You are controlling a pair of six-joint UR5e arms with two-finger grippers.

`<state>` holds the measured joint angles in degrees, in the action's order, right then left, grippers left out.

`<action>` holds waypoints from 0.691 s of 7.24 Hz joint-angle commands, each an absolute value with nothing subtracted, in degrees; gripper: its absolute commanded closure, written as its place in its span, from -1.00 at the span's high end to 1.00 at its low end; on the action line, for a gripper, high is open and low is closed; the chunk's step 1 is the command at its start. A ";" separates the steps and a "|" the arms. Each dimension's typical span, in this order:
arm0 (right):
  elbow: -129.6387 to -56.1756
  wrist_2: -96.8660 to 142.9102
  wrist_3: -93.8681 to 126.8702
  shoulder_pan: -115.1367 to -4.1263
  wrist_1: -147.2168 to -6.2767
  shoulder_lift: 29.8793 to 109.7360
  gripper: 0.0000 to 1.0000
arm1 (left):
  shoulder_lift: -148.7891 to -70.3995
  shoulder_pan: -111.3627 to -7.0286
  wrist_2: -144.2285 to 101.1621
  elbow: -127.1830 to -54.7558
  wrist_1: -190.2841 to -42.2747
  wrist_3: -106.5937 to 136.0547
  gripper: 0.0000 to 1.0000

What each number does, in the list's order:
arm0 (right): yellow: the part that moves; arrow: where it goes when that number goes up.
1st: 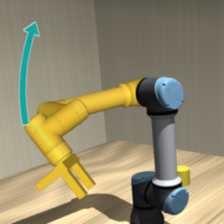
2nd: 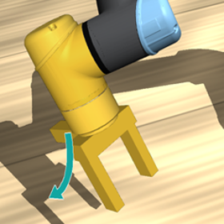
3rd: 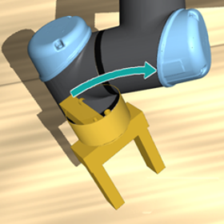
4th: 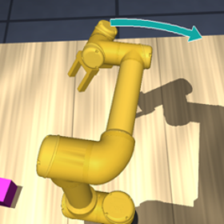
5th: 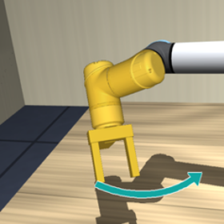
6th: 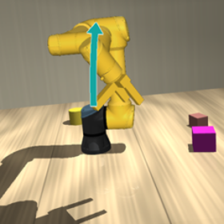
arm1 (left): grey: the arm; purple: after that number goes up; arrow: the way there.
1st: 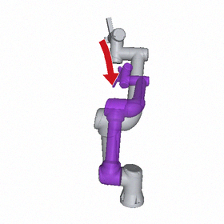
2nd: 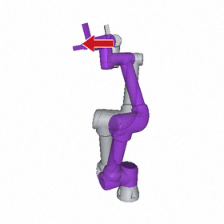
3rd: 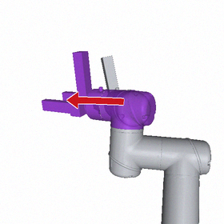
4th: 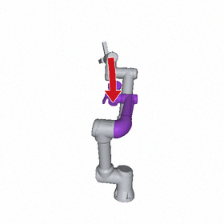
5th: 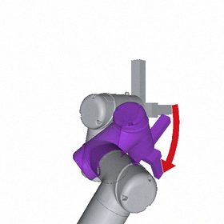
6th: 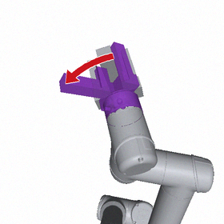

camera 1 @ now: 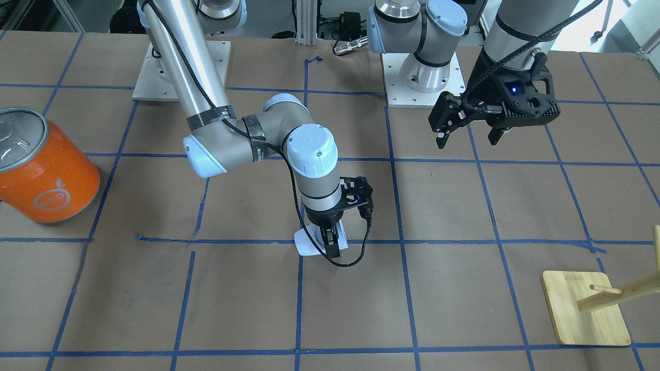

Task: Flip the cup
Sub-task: 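Tilt the held cup onto its side and lower it to the table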

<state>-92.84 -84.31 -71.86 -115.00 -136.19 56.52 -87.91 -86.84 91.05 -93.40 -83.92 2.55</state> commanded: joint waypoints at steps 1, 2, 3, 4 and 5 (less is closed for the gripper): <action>-92.81 -84.29 -71.81 -115.05 -136.14 55.99 -0.70 | -87.98 -86.84 91.05 -93.43 -83.85 2.55 1.00; -92.81 -84.20 -71.81 -115.05 -136.23 55.90 -0.51 | -87.98 -86.84 91.05 -93.43 -83.85 2.55 1.00; -92.81 -84.11 -71.20 -115.05 -135.62 55.81 -0.18 | -87.98 -86.84 91.05 -93.43 -83.67 2.55 1.00; -92.81 -84.02 -70.23 -114.96 -135.44 55.90 -0.08 | -88.07 -86.84 91.14 -93.43 -83.76 2.55 1.00; -92.81 -83.50 -70.31 -114.96 -135.61 55.90 0.04 | -88.15 -86.84 91.14 -93.43 -84.02 2.55 1.00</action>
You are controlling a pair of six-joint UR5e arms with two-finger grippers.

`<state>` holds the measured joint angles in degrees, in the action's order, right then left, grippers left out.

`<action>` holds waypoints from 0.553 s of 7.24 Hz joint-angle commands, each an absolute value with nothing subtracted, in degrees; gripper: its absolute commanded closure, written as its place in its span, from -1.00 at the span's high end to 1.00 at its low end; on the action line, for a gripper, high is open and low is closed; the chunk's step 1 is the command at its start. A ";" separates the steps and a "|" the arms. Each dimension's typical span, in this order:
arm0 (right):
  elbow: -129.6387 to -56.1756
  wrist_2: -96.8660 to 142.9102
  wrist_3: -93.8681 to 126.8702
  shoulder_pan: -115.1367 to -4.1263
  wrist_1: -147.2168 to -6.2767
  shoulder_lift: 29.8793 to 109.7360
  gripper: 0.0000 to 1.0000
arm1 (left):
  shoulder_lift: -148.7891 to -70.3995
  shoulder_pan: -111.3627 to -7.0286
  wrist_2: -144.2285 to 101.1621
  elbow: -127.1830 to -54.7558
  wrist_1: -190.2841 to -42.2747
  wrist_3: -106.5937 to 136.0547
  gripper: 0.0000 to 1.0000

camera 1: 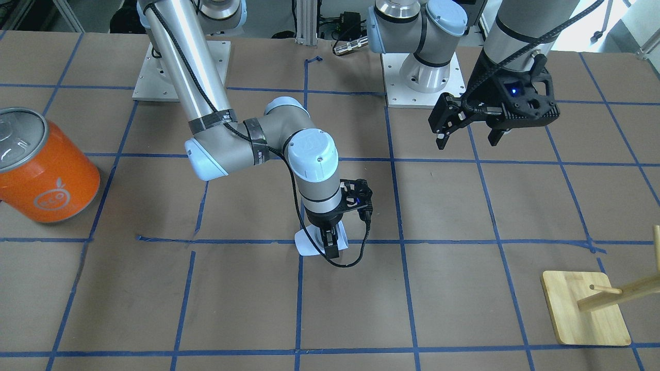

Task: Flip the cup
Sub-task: 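Tilt the held cup onto its side and lower it to the table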

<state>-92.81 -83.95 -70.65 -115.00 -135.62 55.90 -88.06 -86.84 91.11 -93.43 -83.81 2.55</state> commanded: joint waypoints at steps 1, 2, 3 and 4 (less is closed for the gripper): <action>-92.81 -83.58 -68.92 -114.96 -135.62 55.90 0.44 | -88.59 -86.92 91.06 -93.43 -83.76 2.64 1.00; -92.81 -83.67 -67.86 -114.96 -135.62 55.90 0.61 | -88.77 -86.92 90.97 -93.43 -83.67 2.90 1.00; -92.81 -83.85 -67.85 -114.96 -135.62 55.90 0.71 | -89.03 -86.84 90.62 -93.43 -83.41 2.64 1.00; -92.81 -83.59 -67.85 -114.96 -135.62 55.81 0.77 | -89.12 -86.57 90.62 -93.43 -83.58 2.64 1.00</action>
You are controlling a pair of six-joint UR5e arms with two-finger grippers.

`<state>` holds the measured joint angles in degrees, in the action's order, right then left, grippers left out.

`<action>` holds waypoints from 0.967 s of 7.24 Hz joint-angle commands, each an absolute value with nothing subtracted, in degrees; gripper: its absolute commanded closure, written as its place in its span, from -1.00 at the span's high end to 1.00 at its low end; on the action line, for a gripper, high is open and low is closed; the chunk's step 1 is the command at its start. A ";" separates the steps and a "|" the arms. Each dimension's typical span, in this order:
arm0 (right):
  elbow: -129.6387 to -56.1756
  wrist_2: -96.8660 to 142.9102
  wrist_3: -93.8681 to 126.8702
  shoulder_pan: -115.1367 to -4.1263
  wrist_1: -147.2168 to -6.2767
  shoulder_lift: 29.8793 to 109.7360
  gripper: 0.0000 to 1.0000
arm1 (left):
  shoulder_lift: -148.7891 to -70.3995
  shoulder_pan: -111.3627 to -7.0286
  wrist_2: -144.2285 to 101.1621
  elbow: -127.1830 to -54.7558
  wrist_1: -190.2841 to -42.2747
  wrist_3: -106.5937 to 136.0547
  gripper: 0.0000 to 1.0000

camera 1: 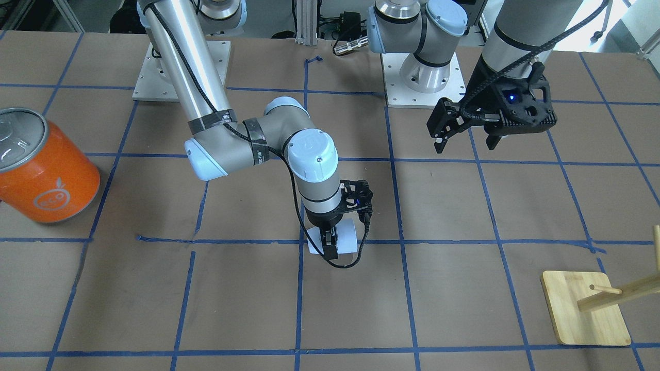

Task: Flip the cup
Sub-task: 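Tilt the held cup onto its side and lower it to the table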

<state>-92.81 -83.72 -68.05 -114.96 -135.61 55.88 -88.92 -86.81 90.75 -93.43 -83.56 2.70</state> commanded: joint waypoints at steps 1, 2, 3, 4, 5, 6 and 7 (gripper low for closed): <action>-92.81 -83.67 -67.85 -114.96 -135.62 55.98 0.94 | -89.03 -85.70 90.88 -93.34 -84.02 2.72 1.00; -92.81 -83.67 -67.85 -114.96 -135.53 55.99 0.95 | -88.86 -84.91 90.70 -93.34 -84.28 2.72 1.00; -92.81 -83.58 -67.76 -114.53 -135.53 56.16 0.95 | -89.03 -84.82 90.53 -93.34 -84.29 2.64 1.00; -92.81 -83.58 -67.59 -114.35 -135.27 56.60 0.95 | -89.82 -84.90 90.09 -93.43 -83.50 2.90 1.00; -92.81 -83.58 -66.11 -114.43 -135.09 56.95 0.95 | -90.17 -85.08 89.83 -93.51 -83.50 3.42 1.00; -92.81 -83.76 -66.01 -114.35 -134.91 58.00 0.96 | -90.26 -85.08 89.82 -93.52 -83.50 3.51 1.00; -92.81 -83.85 -65.40 -114.35 -130.39 60.97 0.99 | -91.05 -85.08 89.74 -93.52 -83.41 2.99 1.00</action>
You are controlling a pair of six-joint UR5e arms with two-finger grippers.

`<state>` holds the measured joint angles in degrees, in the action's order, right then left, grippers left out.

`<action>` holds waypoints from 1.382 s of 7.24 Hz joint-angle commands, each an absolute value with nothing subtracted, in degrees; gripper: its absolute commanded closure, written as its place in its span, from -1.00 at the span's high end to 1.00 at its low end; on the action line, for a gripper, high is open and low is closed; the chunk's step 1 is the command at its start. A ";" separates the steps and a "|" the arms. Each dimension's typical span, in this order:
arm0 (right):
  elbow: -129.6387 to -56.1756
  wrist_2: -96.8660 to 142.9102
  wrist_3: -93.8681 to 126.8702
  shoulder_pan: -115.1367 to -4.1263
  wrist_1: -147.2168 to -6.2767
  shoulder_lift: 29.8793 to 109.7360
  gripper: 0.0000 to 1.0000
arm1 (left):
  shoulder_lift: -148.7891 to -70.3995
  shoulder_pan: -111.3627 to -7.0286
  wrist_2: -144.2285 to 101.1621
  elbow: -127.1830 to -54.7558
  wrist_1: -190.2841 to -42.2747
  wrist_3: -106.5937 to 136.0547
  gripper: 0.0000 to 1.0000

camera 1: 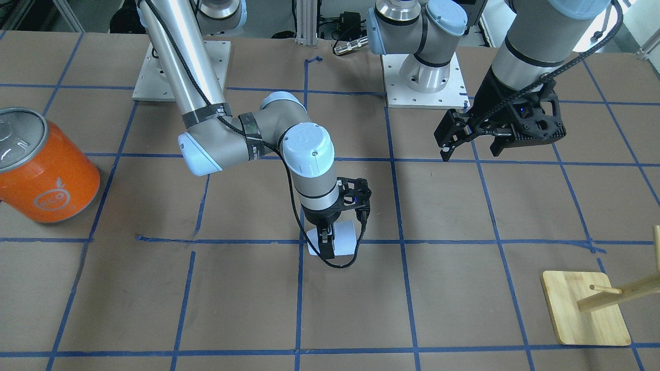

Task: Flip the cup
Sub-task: 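Release the cup and raise the right gripper while the left arm approaches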

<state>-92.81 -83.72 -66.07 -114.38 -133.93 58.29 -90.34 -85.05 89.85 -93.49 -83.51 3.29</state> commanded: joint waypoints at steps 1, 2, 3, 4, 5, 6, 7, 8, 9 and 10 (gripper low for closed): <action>-92.20 -83.67 -65.48 -113.30 -126.34 64.13 0.99 | -91.75 -85.08 89.82 -93.52 -83.41 2.81 1.00; -90.46 -83.67 -64.52 -112.16 -124.21 66.34 0.99 | -92.02 -85.25 90.43 -93.43 -83.32 2.64 1.00; -88.61 -83.50 -62.86 -110.41 -120.01 68.27 0.98 | -92.63 -85.17 89.83 -93.43 -83.32 3.25 1.00; -88.25 -83.76 -60.93 -108.04 -118.67 70.73 1.00 | -94.29 -85.25 88.43 -93.60 -80.88 3.51 1.00; -88.42 -83.59 -57.69 -104.62 -115.87 73.19 1.00 | -96.13 -85.69 82.41 -95.26 -77.64 4.12 1.00; -88.42 -83.50 -50.26 -101.72 -115.49 74.43 1.00 | -98.24 -85.78 78.53 -97.97 -70.56 4.48 1.00; -88.16 -83.50 -45.49 -99.34 -115.84 75.57 1.00 | -100.96 -86.13 74.22 -100.70 -64.05 4.83 1.00; -87.81 -83.58 -35.52 -96.53 -115.58 77.15 1.00 | -103.77 -87.00 70.26 -102.11 -58.94 7.71 1.00; -88.15 -83.85 -33.33 -94.85 -113.92 79.00 1.00 | -106.50 -88.32 69.79 -102.13 -55.84 8.34 1.00; -87.89 -84.80 -32.96 -93.96 -109.64 80.58 1.00 | -108.87 -90.07 69.87 -102.22 -54.85 9.13 1.00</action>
